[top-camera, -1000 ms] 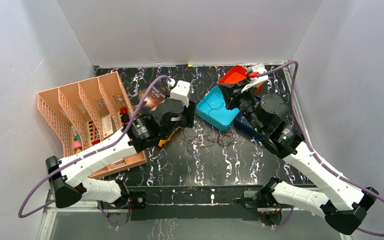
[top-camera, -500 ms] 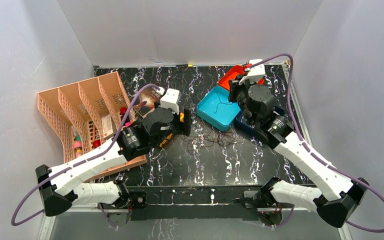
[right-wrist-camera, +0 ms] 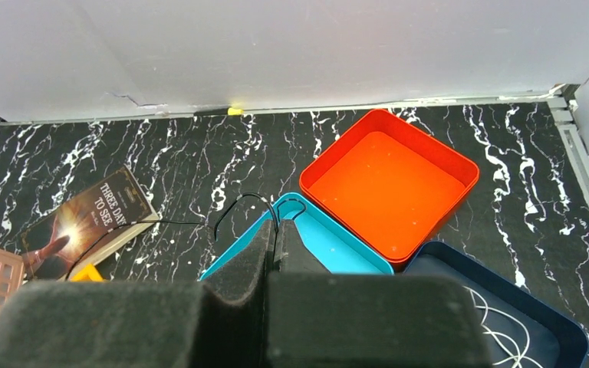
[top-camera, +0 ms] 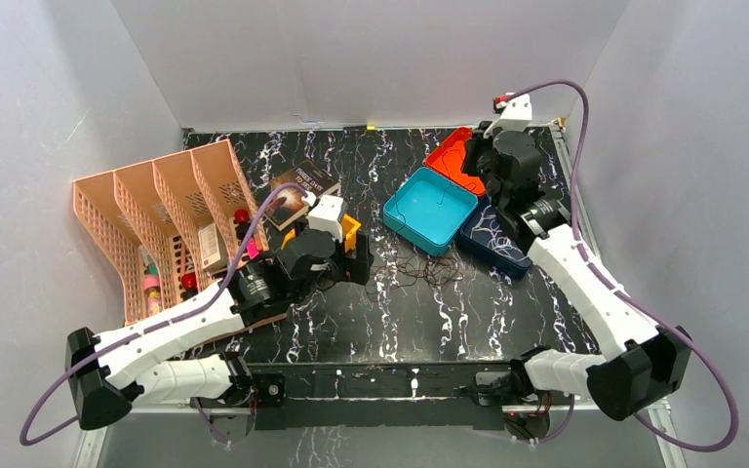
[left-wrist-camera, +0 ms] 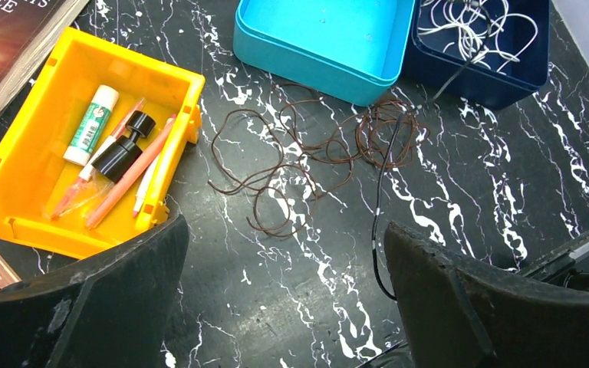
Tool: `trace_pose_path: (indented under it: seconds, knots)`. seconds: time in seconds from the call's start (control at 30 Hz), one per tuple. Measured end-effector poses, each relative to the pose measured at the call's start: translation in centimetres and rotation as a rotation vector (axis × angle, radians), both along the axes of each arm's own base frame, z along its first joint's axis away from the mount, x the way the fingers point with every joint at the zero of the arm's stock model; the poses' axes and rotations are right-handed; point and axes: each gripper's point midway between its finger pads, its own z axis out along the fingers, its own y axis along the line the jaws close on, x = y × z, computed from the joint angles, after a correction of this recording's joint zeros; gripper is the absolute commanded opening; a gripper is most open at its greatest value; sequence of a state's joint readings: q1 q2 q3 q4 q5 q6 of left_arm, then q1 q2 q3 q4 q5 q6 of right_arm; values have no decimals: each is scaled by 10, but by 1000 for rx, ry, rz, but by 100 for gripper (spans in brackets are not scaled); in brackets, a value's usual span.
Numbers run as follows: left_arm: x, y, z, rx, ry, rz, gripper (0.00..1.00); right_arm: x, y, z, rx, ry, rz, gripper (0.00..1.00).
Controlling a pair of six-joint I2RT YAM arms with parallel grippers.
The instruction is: Untangle the cables
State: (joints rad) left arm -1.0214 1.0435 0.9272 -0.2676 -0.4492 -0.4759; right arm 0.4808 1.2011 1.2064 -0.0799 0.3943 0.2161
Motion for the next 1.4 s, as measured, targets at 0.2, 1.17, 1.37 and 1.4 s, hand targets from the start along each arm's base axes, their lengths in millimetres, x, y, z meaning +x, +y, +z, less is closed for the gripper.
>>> trace_pose_path:
  seconds: [0.2, 1.17, 1.37, 1.4]
  knots:
    - [-3, 0, 11, -60, -29, -12, 98, 18, -6, -22, 0, 57, -8, 0]
    - [-15, 62, 85, -281, -276, 87, 98, 39, -29, -38, 66, 91, -11, 0]
    - [-9, 49, 56, -207, -198, 93, 98, 40, -22, -31, 80, 66, 26, 0]
    - [-8, 49, 55, -210, -195, 95, 98, 41, -21, -29, 82, 60, 29, 0]
